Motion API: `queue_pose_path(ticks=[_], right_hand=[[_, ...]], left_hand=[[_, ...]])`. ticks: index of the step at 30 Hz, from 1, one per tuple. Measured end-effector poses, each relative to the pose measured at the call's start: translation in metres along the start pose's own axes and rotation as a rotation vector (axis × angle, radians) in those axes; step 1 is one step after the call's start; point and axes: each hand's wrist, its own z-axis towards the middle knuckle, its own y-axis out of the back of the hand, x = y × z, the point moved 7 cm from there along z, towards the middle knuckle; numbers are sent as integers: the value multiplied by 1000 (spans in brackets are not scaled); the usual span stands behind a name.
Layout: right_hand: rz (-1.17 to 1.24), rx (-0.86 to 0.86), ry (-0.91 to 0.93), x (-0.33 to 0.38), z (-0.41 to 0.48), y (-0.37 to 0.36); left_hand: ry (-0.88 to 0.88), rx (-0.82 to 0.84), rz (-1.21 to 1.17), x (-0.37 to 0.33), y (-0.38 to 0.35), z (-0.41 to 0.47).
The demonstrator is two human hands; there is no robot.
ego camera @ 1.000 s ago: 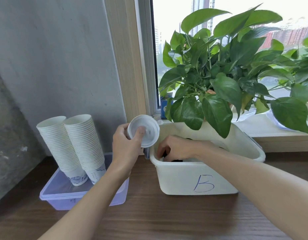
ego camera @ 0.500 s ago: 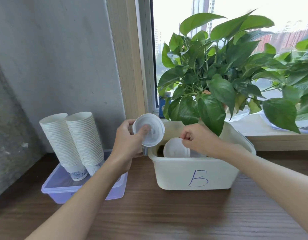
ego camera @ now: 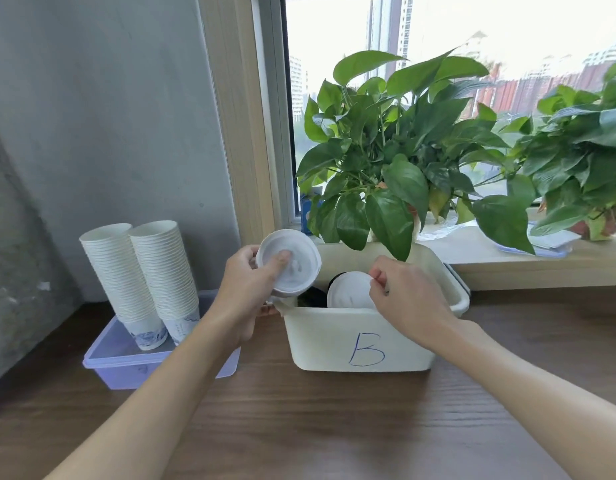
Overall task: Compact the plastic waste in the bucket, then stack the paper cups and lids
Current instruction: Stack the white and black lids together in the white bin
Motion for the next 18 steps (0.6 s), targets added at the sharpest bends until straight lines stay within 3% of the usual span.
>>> queue_pose_path(ticks=[13, 18], right_hand=[[75, -13, -22, 57, -86, 25], [85, -81, -51, 69, -94, 39]], left_hand=[[20, -9, -12, -3, 48, -105], [-94, -80, 9, -12, 61, -120]])
